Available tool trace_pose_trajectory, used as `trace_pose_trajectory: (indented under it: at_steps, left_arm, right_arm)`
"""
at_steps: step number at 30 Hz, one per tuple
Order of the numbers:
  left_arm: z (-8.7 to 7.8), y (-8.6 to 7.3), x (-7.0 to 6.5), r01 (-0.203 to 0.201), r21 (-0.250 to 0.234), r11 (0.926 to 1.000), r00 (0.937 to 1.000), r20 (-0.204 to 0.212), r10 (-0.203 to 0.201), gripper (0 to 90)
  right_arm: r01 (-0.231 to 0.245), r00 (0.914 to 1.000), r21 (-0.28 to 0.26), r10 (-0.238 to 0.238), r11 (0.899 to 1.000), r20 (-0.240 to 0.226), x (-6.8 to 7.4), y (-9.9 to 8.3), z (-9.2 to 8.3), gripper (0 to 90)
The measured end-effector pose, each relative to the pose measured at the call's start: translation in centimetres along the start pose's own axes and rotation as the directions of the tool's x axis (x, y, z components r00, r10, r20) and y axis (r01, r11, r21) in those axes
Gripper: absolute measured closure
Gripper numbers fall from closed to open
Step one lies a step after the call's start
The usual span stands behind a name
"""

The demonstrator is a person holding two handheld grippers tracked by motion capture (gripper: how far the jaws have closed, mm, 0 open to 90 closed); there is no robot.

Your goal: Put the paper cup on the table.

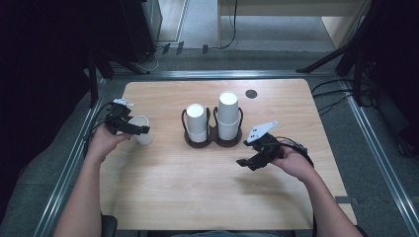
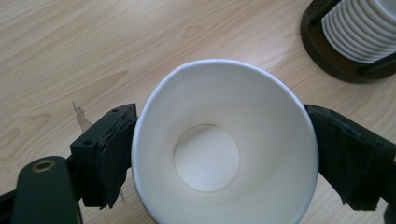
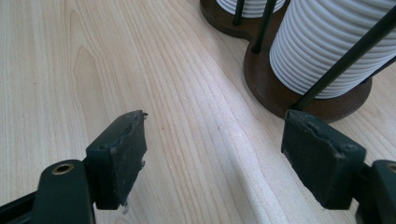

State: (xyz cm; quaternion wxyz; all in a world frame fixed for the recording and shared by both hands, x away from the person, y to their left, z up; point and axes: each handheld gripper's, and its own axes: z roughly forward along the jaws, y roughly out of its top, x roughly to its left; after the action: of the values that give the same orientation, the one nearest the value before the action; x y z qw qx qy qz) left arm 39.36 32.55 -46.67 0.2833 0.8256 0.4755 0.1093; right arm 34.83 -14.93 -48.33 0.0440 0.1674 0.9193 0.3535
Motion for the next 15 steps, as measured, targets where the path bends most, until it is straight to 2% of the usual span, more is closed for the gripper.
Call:
trace_pose_trajectory:
  at_steps: [15]
  left_arm:
    - [-1.4, 0.7, -0.7, -0.019, -0.031, 0.9993, 0.9998, 0.002, 0.019, 13.4]
  right_arm:
    - [0.009, 1.0000, 0.004, -0.009, 1.000, 0.000, 0.0, 0.0, -0.1, 22.3]
